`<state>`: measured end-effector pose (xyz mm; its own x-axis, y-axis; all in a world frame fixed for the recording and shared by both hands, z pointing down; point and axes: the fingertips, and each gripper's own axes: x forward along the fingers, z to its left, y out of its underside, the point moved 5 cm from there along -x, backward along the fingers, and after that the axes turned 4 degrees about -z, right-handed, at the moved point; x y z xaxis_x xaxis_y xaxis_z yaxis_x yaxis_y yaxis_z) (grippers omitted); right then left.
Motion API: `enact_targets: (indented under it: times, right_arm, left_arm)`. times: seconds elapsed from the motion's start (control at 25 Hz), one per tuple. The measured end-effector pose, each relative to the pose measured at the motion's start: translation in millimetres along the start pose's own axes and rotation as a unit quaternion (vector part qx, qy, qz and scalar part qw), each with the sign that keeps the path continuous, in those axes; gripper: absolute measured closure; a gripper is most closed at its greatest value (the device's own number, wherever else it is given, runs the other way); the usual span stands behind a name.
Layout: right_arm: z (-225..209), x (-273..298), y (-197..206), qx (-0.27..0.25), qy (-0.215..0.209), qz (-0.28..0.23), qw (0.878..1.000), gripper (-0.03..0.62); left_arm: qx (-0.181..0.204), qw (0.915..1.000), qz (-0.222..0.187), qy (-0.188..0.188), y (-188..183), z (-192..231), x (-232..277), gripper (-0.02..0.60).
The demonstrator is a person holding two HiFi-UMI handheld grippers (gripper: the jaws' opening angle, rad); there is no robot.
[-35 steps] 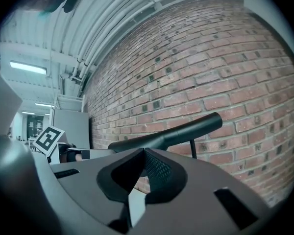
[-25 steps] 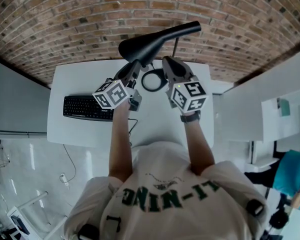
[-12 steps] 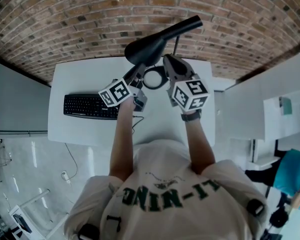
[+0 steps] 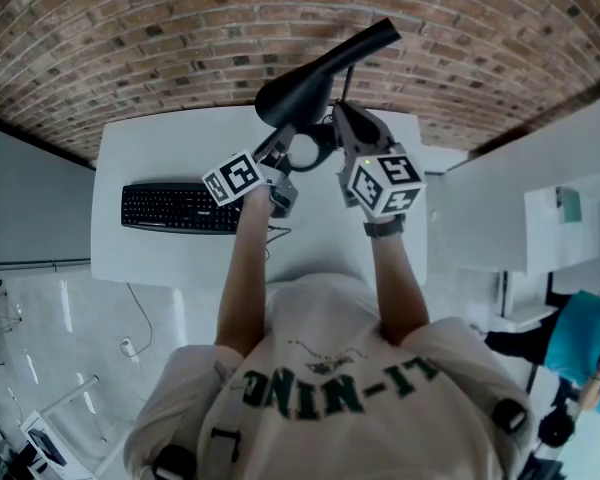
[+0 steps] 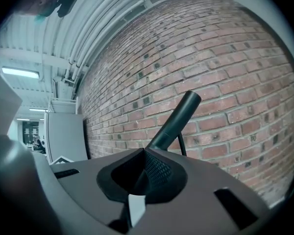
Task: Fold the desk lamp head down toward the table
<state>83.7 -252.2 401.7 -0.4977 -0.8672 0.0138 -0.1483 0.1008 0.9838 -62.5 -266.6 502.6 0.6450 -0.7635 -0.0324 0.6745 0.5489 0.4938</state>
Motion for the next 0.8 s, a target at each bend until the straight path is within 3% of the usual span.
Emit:
enact_targets:
  times: [0.8]
  right_arm:
    - [-13,-9,1,0.001,0.020,0.000,1.000,0.591]
  left_arm:
    - [-0.116,0.9923,0.008,0.043,31,17,28,0.515]
